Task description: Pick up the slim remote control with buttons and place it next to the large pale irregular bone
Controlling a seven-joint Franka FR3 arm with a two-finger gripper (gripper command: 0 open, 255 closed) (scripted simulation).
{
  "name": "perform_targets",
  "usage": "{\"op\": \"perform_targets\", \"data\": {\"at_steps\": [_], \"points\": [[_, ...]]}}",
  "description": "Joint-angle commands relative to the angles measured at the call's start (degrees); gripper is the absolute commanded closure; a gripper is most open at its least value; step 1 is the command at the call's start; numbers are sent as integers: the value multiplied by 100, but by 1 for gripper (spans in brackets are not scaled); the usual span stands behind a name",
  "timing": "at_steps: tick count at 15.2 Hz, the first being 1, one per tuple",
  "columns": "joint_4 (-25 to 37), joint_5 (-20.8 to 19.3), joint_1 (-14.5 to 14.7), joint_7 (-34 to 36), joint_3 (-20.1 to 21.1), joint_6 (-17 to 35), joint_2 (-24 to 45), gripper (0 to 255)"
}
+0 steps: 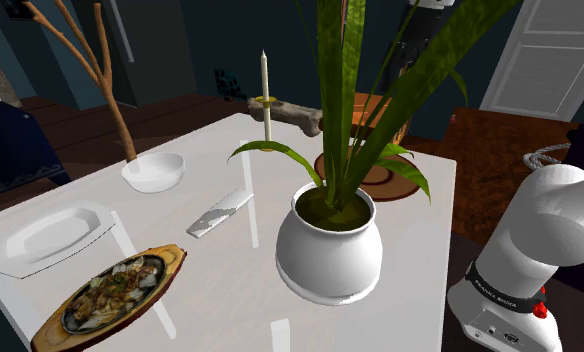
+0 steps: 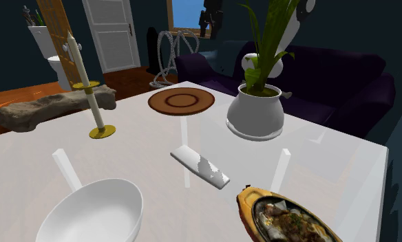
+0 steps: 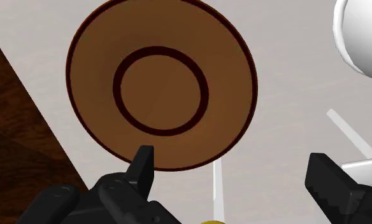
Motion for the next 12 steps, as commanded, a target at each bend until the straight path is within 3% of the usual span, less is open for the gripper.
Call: {"op": "perform_targets", "data": {"at_steps": [1, 12], "points": [[0, 0, 0, 0, 0, 0, 0, 0], [-575, 822, -175, 2951, 1616, 865, 538, 0]]}}
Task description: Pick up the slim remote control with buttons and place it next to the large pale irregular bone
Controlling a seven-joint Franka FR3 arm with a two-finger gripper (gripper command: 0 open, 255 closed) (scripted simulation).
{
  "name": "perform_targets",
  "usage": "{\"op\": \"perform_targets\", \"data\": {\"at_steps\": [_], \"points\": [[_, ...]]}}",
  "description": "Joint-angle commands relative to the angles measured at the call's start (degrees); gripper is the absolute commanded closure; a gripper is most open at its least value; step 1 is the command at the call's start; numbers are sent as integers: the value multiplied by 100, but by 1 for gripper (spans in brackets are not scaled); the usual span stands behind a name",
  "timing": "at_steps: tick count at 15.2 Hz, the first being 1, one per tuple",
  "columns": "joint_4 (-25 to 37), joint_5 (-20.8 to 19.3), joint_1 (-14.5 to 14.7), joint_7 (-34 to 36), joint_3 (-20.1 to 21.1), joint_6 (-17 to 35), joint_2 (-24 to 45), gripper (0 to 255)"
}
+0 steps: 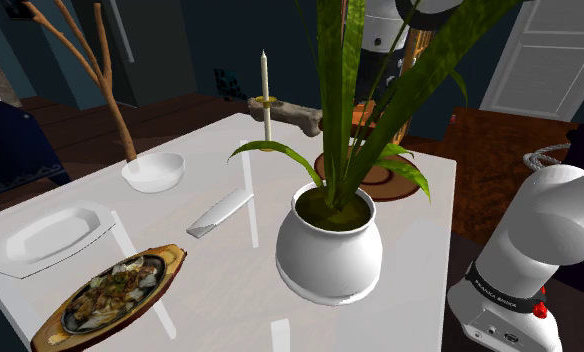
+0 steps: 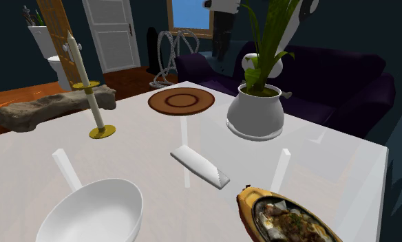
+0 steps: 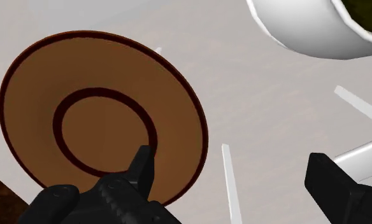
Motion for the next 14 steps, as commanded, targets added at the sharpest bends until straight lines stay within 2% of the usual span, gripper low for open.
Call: {"op": "perform_targets", "data": {"at_steps": [1, 8, 11, 14], "points": [[-53, 131, -42, 557, 289, 188, 168, 0], [330, 303, -316, 2475, 1334, 830, 1301, 0], [642, 189, -485, 3344, 1772, 1084, 1936, 0], [1036, -88, -651, 4271, 2182, 1301, 2665, 0]]}}
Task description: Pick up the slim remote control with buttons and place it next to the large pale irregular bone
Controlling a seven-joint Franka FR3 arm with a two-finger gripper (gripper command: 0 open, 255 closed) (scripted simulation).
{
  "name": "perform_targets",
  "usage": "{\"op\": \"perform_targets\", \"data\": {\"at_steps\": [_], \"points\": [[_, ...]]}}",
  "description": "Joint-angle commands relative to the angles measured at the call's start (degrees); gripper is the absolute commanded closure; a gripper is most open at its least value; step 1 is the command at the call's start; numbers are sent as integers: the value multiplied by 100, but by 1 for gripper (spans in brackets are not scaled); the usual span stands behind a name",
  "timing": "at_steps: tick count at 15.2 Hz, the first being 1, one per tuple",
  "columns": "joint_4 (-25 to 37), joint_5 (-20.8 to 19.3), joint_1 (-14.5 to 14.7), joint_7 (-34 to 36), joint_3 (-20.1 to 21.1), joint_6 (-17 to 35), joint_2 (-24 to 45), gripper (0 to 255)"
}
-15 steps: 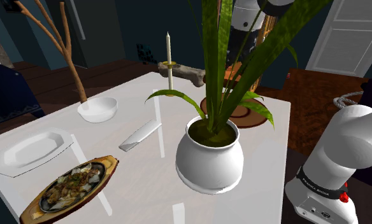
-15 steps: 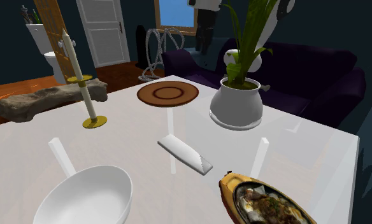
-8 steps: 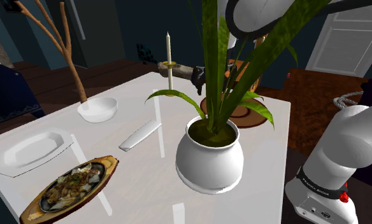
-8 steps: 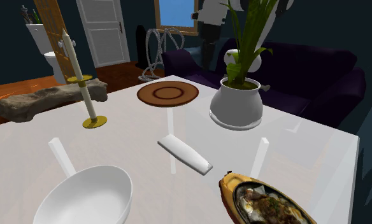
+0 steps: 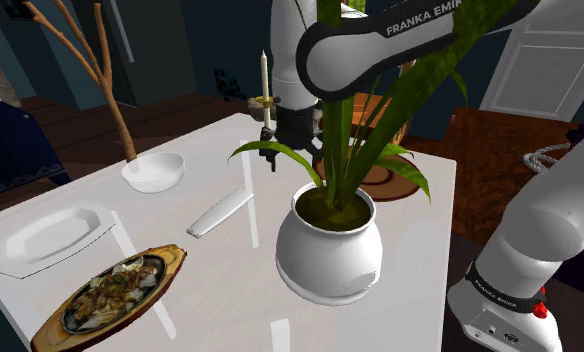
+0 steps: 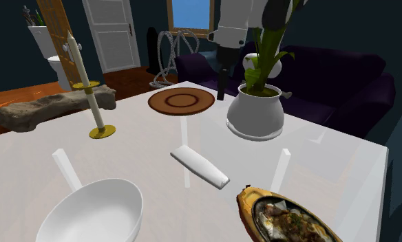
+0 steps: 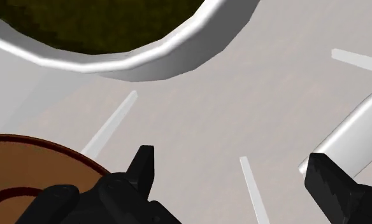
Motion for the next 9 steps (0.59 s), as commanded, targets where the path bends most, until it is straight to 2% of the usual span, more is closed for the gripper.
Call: {"op": "perform_targets", "data": {"at_steps": [1, 5, 9], "points": [[278, -238, -109, 669, 261, 157, 532, 0], [974, -945, -131, 2007, 586, 297, 1687, 0], [1826, -1691, 182, 3232, 545, 263, 2867, 0]]}}
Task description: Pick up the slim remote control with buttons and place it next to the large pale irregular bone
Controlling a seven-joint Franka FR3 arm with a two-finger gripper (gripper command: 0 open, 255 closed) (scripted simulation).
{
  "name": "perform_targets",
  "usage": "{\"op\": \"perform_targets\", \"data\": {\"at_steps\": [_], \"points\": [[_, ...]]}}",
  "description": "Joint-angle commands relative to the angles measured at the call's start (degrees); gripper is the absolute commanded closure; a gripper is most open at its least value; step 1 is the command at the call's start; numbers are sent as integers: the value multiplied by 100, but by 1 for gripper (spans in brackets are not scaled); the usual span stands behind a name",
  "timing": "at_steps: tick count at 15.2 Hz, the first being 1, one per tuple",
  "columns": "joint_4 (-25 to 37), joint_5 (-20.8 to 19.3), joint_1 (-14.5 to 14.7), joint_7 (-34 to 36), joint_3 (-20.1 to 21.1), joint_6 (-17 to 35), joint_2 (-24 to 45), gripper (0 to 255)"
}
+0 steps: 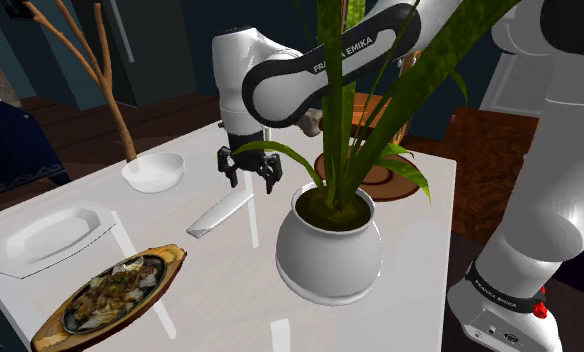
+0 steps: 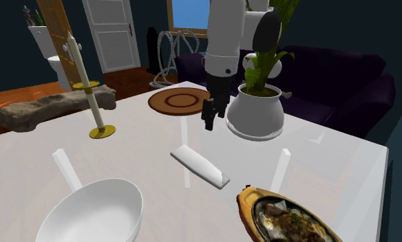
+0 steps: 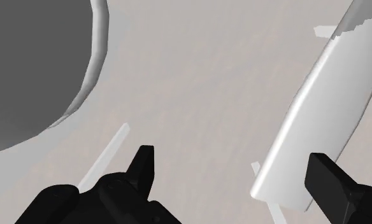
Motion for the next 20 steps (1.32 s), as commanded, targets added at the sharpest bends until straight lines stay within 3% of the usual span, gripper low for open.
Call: {"op": "perform_targets", "data": {"at_steps": [1, 8, 20], "points": [[444, -345, 208, 593, -84, -27, 583, 0], [2384, -983, 1106, 1942, -667, -374, 2392, 0], [2158, -1128, 1143, 2032, -773, 63, 2628, 0]]}}
